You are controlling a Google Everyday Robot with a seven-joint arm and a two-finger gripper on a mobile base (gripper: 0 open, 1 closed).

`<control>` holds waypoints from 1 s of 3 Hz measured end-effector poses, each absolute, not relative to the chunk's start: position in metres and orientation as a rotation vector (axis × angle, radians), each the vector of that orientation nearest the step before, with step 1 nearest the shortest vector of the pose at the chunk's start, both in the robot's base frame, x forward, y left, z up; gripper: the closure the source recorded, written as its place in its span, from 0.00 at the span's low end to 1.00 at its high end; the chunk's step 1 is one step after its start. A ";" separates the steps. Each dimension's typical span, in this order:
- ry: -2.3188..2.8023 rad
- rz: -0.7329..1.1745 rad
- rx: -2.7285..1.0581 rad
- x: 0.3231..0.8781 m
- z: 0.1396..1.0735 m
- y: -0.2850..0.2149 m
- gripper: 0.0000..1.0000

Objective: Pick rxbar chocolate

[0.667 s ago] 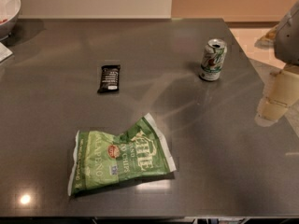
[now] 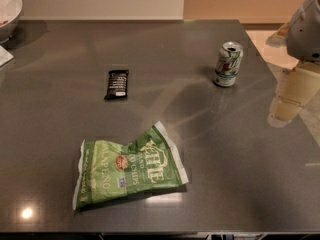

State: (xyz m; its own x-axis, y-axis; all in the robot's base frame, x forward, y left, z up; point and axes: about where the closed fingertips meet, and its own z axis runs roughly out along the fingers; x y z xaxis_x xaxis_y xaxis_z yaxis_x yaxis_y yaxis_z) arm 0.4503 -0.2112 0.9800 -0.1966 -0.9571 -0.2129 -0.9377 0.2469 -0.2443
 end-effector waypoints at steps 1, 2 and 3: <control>2.131 -0.031 -1.798 0.477 0.979 -0.190 0.00; 2.048 0.047 -1.828 0.510 0.970 -0.156 0.00; 1.955 0.114 -1.864 0.541 0.958 -0.112 0.00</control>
Offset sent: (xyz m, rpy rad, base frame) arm 0.0976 0.0934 -0.0211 0.1770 -0.0035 0.2086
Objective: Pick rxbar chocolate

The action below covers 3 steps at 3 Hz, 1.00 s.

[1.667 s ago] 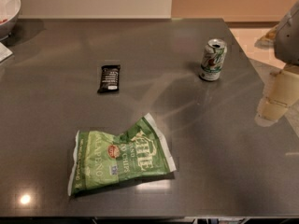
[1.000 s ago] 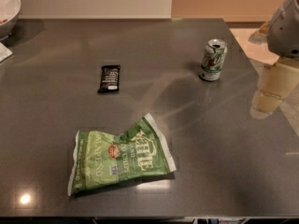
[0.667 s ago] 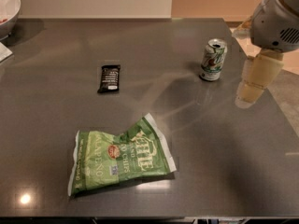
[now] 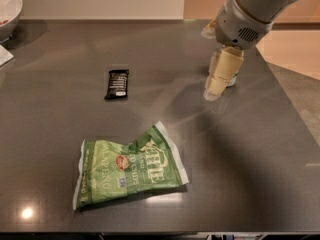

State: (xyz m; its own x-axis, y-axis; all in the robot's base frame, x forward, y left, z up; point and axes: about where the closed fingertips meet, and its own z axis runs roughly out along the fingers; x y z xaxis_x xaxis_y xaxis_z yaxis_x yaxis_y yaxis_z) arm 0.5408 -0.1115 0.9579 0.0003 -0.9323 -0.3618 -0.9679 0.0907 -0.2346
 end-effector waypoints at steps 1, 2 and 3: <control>1.892 0.196 -1.868 0.571 0.945 -0.068 0.00; 1.846 0.284 -1.884 0.597 0.930 -0.025 0.00; 1.831 0.360 -1.903 0.612 0.909 0.011 0.00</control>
Offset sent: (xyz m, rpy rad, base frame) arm 0.0858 0.1343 -0.0436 0.1778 0.0680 0.1410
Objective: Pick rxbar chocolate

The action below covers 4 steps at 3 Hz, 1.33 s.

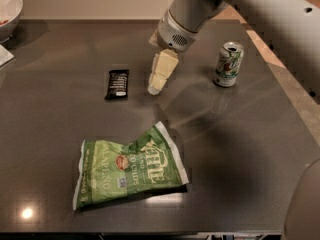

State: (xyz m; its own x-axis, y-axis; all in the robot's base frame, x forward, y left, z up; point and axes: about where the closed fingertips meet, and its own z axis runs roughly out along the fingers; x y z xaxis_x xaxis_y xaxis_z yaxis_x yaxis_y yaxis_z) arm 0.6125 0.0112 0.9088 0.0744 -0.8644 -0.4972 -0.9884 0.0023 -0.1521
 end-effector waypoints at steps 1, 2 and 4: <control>1.813 0.408 -1.925 0.623 0.889 0.046 0.00; 1.807 0.431 -1.934 0.633 0.872 0.072 0.00; 1.811 0.452 -1.975 0.651 0.840 0.109 0.00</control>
Offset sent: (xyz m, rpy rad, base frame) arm 0.0350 0.0906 -0.0544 0.0304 0.0493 0.0512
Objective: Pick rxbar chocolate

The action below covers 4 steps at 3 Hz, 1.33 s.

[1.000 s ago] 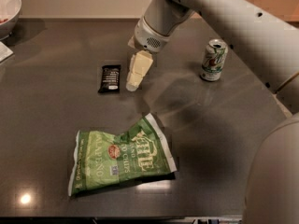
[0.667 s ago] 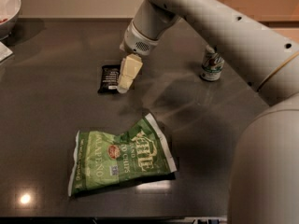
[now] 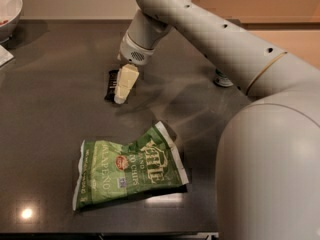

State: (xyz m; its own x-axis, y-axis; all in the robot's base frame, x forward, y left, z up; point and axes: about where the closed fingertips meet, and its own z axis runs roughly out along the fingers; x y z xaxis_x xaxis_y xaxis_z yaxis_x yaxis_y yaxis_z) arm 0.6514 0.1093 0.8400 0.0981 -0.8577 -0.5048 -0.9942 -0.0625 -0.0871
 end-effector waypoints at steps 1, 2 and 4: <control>1.809 0.462 -2.002 0.659 0.829 0.121 0.00; 1.811 0.468 -2.025 0.663 0.824 0.127 0.18; 1.825 0.469 -2.035 0.667 0.824 0.123 0.65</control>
Offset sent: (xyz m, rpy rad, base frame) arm 0.0184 0.0205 -0.0168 -0.0383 0.0312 0.0396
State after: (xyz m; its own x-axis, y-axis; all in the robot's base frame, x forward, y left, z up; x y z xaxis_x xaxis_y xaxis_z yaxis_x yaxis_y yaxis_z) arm 0.6675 0.1227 0.8243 0.1073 -0.8724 -0.4770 -0.9942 -0.0956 -0.0488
